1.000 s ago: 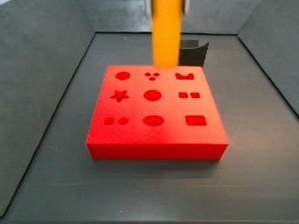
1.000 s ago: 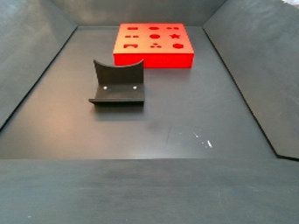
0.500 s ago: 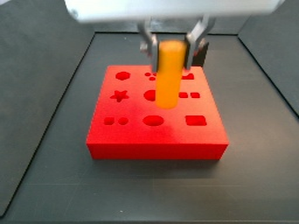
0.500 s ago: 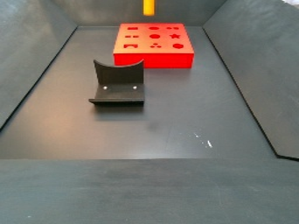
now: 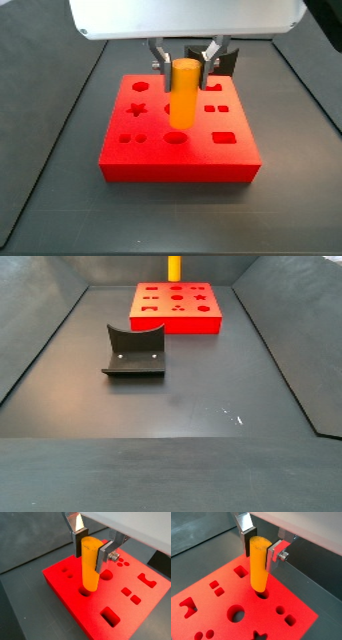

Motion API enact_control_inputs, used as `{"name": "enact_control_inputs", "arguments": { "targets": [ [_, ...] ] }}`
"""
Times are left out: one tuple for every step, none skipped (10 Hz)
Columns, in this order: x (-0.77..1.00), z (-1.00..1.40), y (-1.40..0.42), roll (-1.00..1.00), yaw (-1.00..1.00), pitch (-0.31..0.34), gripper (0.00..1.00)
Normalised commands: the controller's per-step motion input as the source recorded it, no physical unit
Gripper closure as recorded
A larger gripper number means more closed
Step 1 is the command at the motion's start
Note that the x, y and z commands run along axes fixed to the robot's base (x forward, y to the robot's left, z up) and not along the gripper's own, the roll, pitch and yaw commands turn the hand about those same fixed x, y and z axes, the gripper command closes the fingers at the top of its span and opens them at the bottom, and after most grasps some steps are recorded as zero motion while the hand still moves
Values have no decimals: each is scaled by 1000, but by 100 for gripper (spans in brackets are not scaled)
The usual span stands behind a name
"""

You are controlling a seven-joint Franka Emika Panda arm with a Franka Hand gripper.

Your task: Insert the oval object.

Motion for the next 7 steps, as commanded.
{"name": "enact_control_inputs", "arguments": {
  "targets": [
    [-103,-94,149,-226,0,-239,100],
    [-117,-126,40,-134,0,-161,100],
    [-66,-97,0,-26,0,-39,100],
    [0,-71,-11,0,0,0,100],
    [49,-166,-97,23,23,74,100],
    [3,-243,-131,0,40,133,100],
    [6,-166,-83,-26,71,136,100]
  ]
}}
